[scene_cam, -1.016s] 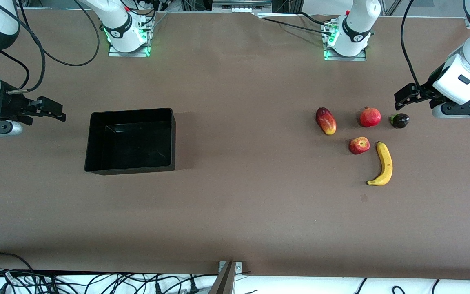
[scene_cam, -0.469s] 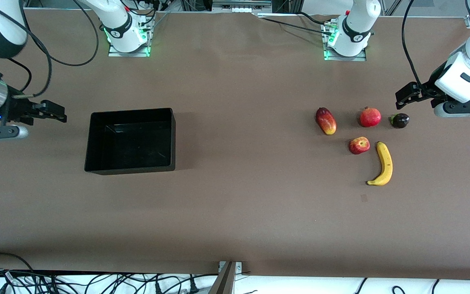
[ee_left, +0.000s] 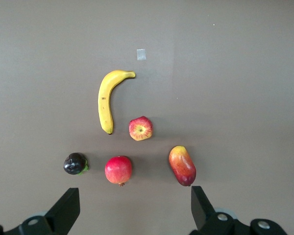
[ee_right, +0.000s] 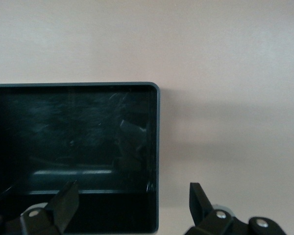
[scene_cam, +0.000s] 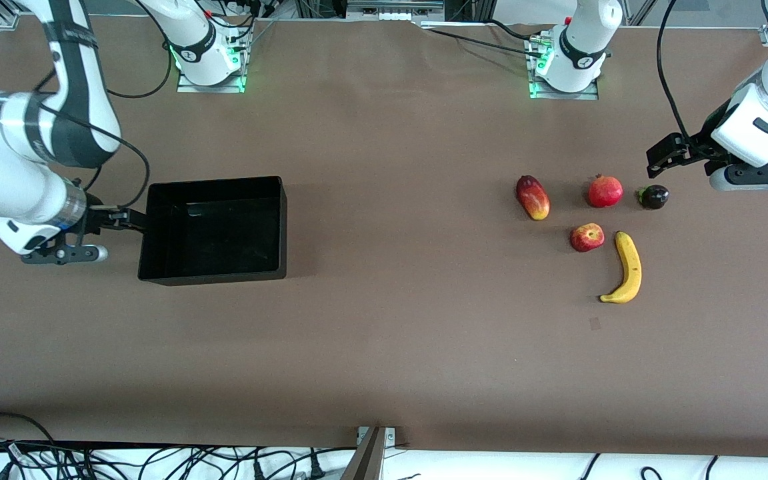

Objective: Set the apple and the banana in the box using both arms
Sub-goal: 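Lower the right gripper beside the black box's side wall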

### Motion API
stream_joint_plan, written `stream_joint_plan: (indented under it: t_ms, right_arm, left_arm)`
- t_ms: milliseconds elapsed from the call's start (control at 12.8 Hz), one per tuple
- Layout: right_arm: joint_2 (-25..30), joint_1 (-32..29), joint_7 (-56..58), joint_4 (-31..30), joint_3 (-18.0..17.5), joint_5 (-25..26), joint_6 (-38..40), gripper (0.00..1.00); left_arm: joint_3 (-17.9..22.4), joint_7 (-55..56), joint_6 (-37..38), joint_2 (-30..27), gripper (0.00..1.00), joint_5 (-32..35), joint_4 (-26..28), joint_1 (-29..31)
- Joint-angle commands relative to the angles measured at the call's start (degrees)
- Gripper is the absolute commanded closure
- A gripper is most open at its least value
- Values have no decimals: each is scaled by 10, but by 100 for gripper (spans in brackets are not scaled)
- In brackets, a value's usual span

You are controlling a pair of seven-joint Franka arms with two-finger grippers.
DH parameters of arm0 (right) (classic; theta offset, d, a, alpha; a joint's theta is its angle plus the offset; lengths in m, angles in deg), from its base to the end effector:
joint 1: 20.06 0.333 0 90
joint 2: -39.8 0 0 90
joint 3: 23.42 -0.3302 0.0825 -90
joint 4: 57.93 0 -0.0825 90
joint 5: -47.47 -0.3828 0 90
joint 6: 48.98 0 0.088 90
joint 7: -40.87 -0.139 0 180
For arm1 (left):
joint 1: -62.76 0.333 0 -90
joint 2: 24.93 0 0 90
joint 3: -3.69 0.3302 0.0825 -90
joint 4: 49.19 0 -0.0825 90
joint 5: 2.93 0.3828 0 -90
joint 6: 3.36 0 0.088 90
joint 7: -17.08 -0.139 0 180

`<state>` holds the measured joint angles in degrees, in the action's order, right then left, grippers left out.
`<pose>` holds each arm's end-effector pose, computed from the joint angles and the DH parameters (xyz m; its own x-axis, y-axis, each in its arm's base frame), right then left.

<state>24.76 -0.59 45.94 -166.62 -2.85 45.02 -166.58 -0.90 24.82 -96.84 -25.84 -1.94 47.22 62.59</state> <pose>0.6021 0.0002 0.3483 0.9942 0.0525 -0.0935 0.0571 -0.9973 0.0472 0.5475 -0.0436 0.5679 0.9982 0.0510 -0.0325 0.0503 -0.9985 -0.0231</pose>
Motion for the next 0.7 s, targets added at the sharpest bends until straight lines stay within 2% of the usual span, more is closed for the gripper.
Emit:
stream_joint_plan:
  t_ms: [0, 234, 312, 391, 547, 625]
  right_arm:
    - [8, -4, -5, -82, 0, 8, -95, 0]
    - [-2, -12, -5, -156, 1, 3, -190, 0]
    - [-10, -13, -6, -168, 1, 2, -205, 3]
    - [-16, -13, -6, -174, 1, 2, -207, 11]
    - [-19, -14, -4, -179, 1, 1, -207, 44]
    - [-20, -16, -3, -181, 1, 1, -205, 64]
  left_arm:
    - [0, 3, 13, 6, 0, -5, -17, -2]
    - [0, 4, 13, 6, 0, -5, -17, -2]
    - [0, 4, 13, 6, 0, -5, -17, -2]
    - [0, 5, 13, 6, 0, -6, -17, -2]
    - [0, 5, 13, 6, 0, -6, -17, -2]
    - [0, 5, 13, 6, 0, -6, -17, -2]
